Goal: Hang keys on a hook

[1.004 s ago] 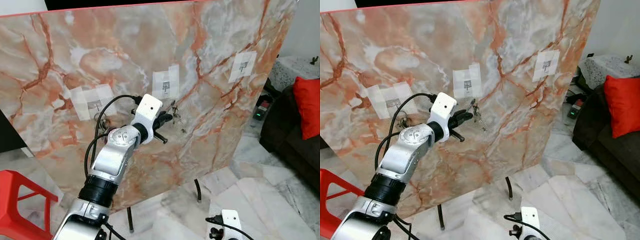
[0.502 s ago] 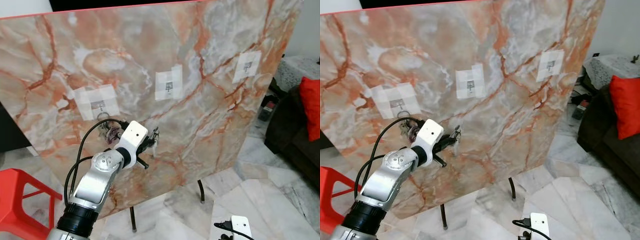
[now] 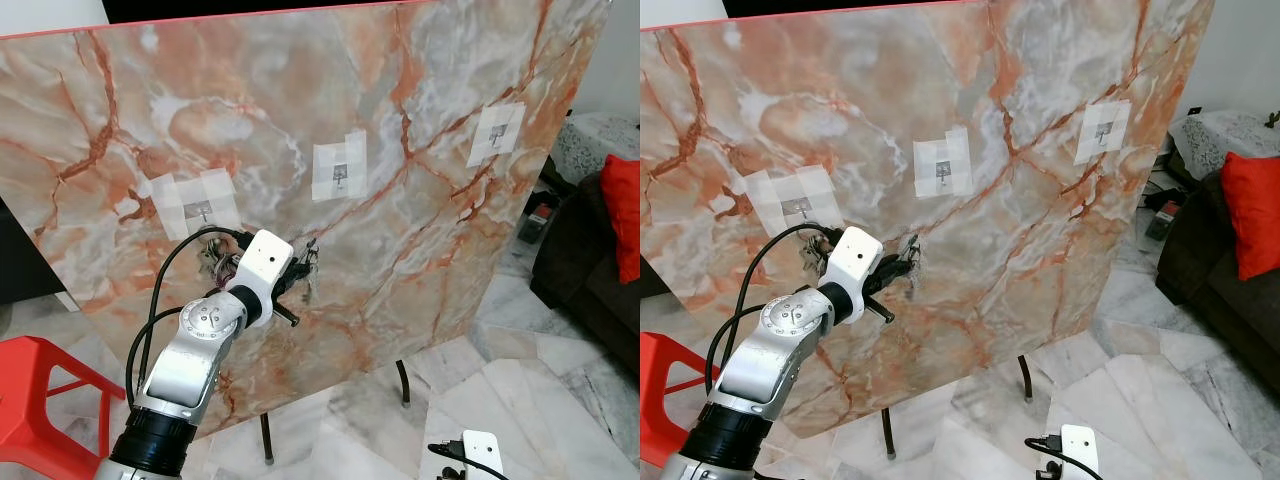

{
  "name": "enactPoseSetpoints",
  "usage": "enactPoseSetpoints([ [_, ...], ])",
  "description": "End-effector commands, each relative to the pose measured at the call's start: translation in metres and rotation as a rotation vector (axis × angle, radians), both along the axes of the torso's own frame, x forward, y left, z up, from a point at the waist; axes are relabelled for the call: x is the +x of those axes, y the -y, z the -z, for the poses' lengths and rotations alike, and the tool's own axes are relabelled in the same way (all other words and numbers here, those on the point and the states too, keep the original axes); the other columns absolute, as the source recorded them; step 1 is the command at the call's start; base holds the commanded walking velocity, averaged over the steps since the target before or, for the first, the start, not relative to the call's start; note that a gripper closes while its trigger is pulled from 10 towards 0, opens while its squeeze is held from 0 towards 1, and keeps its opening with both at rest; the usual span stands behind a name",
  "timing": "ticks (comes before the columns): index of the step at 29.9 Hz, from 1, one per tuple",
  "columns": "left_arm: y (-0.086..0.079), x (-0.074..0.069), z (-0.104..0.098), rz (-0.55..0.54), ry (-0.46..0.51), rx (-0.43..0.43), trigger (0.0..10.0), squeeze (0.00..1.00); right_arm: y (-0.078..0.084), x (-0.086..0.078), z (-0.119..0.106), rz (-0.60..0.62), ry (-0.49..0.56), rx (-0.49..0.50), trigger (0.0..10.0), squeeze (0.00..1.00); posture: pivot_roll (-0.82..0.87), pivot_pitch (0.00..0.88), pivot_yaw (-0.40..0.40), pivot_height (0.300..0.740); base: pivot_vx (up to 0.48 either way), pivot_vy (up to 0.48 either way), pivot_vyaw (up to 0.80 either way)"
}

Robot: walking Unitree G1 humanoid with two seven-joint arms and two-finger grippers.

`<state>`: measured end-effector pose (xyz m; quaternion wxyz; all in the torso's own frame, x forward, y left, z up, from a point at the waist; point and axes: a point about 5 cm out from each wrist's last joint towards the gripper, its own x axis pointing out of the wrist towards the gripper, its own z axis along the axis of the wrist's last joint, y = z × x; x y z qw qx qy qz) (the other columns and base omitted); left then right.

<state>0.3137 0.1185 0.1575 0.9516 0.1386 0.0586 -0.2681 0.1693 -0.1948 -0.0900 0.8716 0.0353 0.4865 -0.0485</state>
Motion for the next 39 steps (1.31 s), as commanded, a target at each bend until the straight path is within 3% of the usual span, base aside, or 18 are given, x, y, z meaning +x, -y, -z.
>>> enactPoseSetpoints([
  [1,0.004,-0.003,-0.005,0.024,0.01,-0.008,10.0,0.0,0.0,0.003,-0.002,0.011,0.015,0.0,10.0,0.0,0.08,0.0,-0.044,0.74,0.266,0.0,0.0],
  [19,0.008,-0.005,-0.008,0.061,0.021,0.001,10.0,0.0,-0.001,0.008,-0.004,0.031,0.041,0.008,10.0,0.0,0.08,0.0,-0.05,0.74,0.273,0.0,-0.15],
  [25,0.009,-0.008,-0.009,0.087,0.032,0.009,10.0,0.0,-0.002,0.008,-0.004,0.028,0.042,0.008,10.0,0.0,0.09,0.0,-0.051,0.74,0.0,0.0,0.0],
  [39,-0.005,-0.009,-0.039,0.072,0.145,-0.04,10.0,0.0,-0.002,0.009,-0.004,0.017,0.049,0.012,10.0,0.0,0.09,0.0,-0.052,0.74,0.0,0.0,0.0],
])
